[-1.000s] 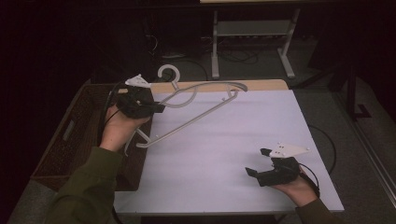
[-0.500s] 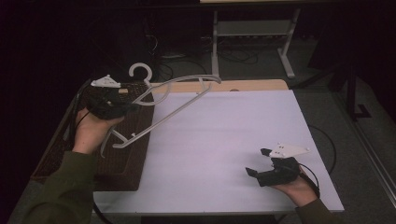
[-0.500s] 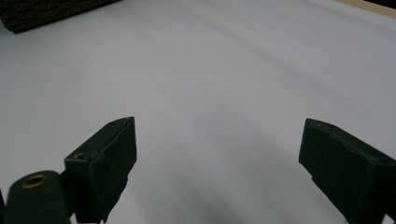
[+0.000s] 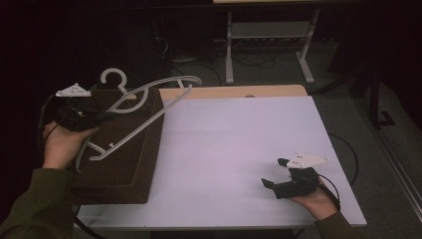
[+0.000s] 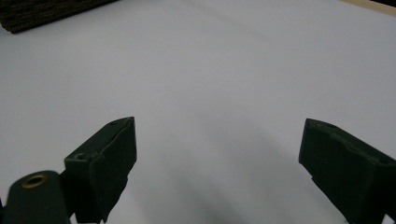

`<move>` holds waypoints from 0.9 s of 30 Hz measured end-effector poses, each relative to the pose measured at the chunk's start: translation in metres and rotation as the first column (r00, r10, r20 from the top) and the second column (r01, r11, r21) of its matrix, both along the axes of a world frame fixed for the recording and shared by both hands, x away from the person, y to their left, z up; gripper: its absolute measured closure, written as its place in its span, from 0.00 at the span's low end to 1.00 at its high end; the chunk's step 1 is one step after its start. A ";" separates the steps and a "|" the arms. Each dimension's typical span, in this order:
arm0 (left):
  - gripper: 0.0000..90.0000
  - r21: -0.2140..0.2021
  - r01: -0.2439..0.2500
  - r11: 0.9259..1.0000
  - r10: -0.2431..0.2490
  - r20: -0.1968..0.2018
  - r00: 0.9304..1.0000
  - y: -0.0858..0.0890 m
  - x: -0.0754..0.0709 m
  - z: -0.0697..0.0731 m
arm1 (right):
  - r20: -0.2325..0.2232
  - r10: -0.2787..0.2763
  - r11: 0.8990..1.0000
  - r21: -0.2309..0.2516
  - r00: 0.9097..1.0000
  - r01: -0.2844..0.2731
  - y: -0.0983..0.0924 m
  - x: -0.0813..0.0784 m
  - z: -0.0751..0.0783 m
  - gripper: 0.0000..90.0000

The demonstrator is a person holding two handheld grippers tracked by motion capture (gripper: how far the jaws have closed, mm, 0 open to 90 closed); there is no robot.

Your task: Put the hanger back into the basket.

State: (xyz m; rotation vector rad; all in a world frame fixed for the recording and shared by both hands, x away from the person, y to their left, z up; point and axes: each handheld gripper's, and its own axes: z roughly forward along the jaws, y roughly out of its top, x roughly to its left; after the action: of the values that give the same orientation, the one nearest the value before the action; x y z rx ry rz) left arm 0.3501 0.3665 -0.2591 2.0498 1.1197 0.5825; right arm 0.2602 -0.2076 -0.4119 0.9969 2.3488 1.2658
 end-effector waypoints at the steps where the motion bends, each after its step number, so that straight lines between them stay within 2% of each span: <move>1: 0.92 0.002 -0.007 1.000 0.007 -0.002 1.000 0.006 -0.001 -0.001 | -0.001 0.000 1.000 0.000 1.000 0.000 0.000 0.000 0.000 0.12; 4: 0.92 0.012 -0.027 1.000 0.027 0.000 1.000 0.021 -0.003 -0.004 | 0.003 0.002 1.000 -0.003 1.000 -0.002 0.000 0.000 0.000 0.12; 5: 0.92 0.012 -0.027 1.000 0.027 0.000 1.000 0.021 -0.003 -0.004 | 0.001 0.000 1.000 -0.001 1.000 0.000 0.000 0.000 0.000 0.12; 6: 0.92 0.019 -0.048 0.999 0.048 -0.001 0.999 0.031 -0.004 -0.005 | 0.002 0.000 1.000 -0.002 1.000 0.000 0.000 0.001 0.000 0.12; 7: 0.92 0.019 -0.048 0.999 0.048 -0.001 0.999 0.031 -0.004 -0.005 | 0.002 0.000 1.000 -0.002 1.000 0.000 0.000 0.001 0.000 0.12; 9: 0.92 0.018 -0.075 0.997 0.075 0.000 0.997 0.046 -0.007 -0.008 | -0.002 -0.002 1.000 -0.001 1.000 0.002 0.000 0.001 0.000 0.12; 13: 0.92 0.016 -0.113 0.994 0.113 -0.003 0.994 0.063 -0.010 -0.012 | -0.009 -0.007 1.000 -0.003 1.000 0.007 0.001 0.001 -0.001 0.12; 16: 0.92 0.029 -0.137 0.990 0.137 -0.006 0.991 0.074 -0.011 -0.017 | -0.006 -0.006 1.000 -0.003 1.000 0.006 0.001 0.001 -0.001 0.12; 21: 0.92 0.059 -0.173 0.983 0.175 -0.016 0.985 0.086 -0.013 -0.023 | 0.000 -0.004 1.000 -0.008 1.000 0.004 0.001 0.001 -0.001 0.12; 27: 0.92 0.084 -0.177 0.981 0.181 -0.040 0.983 0.094 -0.012 -0.030 | 0.002 -0.004 1.000 -0.008 1.000 0.004 0.001 0.002 -0.001 0.12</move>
State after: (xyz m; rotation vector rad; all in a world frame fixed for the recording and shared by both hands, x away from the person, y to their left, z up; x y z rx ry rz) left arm 0.3377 0.4600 -0.2893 2.0529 1.3380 0.6801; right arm 0.2618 -0.2064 -0.4130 0.9976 2.3472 1.2546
